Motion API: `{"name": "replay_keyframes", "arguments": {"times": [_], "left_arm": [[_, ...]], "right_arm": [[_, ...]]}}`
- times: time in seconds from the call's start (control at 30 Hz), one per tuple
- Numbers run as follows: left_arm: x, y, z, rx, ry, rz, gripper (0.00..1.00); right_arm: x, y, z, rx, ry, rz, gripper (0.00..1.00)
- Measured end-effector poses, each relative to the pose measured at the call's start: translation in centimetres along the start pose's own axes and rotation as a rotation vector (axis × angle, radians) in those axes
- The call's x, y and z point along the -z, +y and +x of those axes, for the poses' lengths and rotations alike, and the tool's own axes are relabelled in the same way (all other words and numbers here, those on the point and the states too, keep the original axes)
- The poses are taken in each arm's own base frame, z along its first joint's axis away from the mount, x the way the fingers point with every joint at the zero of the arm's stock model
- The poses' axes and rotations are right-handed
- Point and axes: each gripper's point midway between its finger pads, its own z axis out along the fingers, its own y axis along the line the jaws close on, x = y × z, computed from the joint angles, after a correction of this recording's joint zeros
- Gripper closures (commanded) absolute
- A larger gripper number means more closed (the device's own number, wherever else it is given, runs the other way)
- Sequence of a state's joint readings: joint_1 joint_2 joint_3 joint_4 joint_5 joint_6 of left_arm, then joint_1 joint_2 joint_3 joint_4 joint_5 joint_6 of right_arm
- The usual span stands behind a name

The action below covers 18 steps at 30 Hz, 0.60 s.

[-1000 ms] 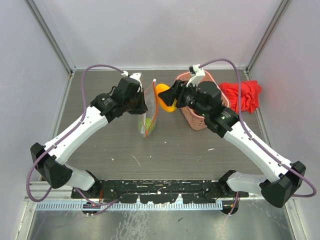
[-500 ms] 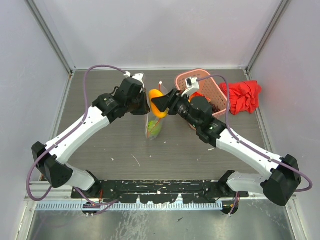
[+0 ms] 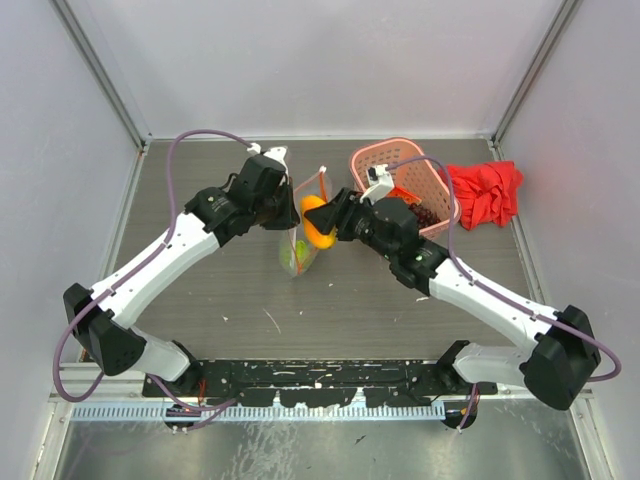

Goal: Place the food in the zip-top bag and seal the zipper
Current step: Place the fake fruit in the zipper food storage bag.

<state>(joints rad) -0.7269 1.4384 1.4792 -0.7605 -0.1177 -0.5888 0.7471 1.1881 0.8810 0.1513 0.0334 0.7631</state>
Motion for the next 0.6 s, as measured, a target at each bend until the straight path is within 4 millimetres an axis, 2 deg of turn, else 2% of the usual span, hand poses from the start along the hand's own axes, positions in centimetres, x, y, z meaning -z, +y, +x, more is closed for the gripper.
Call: {"name": "replay_keyframes", "arguments": {"times": [0.2,0.4,0.47,0.6], "left_arm": [[0.3,-0.4,0.4,-0.038,0.015,0.01,1.0],[0.7,-1.6,2.1,-0.09,0.063,0.044,1.0],[0.8,-2.1,2.5,-0.101,0.075,0.062,1.0],[1.1,-3.0,3.2,-0.115,0.097,0.098,1.0]], "right_arm": [[-1.1,-0.7,0.7,0.004,0.033,0.037,0.72],[-1.8,-2.3,0.6,0.01,0.009,0.102,0.69],[-2.2,-2.7,0.8,0.011,0.009,0.12,0.64],[-3.2,-3.6,1.7,0.014,0.029,0.146,0.41]]}}
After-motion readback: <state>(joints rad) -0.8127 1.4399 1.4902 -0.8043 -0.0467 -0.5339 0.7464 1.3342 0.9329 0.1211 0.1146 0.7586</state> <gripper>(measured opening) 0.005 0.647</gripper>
